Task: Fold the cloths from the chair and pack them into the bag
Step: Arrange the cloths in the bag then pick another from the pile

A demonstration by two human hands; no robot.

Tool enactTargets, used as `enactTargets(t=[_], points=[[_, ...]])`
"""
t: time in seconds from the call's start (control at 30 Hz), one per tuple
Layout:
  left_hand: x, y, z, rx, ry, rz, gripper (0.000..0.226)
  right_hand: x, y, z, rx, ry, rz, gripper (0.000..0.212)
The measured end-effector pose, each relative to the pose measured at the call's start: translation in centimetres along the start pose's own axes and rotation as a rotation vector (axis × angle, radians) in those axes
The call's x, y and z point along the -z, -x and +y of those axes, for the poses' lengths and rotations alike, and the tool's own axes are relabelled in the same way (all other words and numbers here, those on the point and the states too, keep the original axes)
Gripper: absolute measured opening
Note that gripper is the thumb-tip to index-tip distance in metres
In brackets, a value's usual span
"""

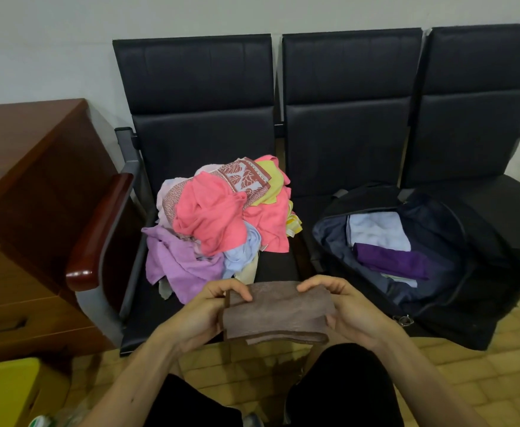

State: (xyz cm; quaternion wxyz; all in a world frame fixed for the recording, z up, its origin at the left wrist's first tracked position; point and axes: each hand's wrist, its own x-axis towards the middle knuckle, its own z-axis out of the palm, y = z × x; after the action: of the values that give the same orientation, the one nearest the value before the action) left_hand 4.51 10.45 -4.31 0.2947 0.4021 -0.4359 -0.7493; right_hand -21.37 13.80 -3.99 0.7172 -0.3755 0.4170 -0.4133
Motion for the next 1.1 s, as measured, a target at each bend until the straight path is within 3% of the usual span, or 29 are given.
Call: enactTargets(t=[0.13,0.2,0.37,0.47,0.53,0.6,0.77,0.97,1.1], points=[[-0.1,-0.2,0.0,-0.023,-0.049,-0.003,0.062,1.0,0.5,0.4,-0.071,-0.187,-0.105,0.067],[-0.5,-0.4,0.3,-0.035,-0.097,0.002,0.058,0.6,0.8,0.4,-0.117,-0.165,-0.001,0.062],[-2.6,-1.7,1.3,-0.046,-0.142,0.093,0.058,0.4,1.0,1.0,-0.066,0.273,0.281,0.062],[-3.9,-2.8,1.8,-0.078,0.038,0.132,0.052,1.1,1.6,0.6,0.053,0.25,0.378,0.051],[-4.9,-3.6,1.7,-0.06,0.186,0.136,0.033,1.7,1.8,0.3,0.104,0.23,0.455,0.055],[-5.8,-4.5,0.7,-0.046,0.225,0.124,0.032,2.6,2.0,0.5,0.135,0.198,0.508,0.06],[-7.8,-6.9,-2.8,-0.082,-0.07,0.125,0.068,4.9,3.3,1.6,0.13,0.189,0.592,0.067],[-10.9,-11.0,-6.0,-0.061,-0.302,0.1,0.061,9.9,4.9,3.3,0.085,0.112,0.699,0.063],[-14.6,-15.5,-6.7,-0.065,-0.557,0.038,0.05,16.0,4.2,1.8,0.03,0.09,0.696,0.039]])
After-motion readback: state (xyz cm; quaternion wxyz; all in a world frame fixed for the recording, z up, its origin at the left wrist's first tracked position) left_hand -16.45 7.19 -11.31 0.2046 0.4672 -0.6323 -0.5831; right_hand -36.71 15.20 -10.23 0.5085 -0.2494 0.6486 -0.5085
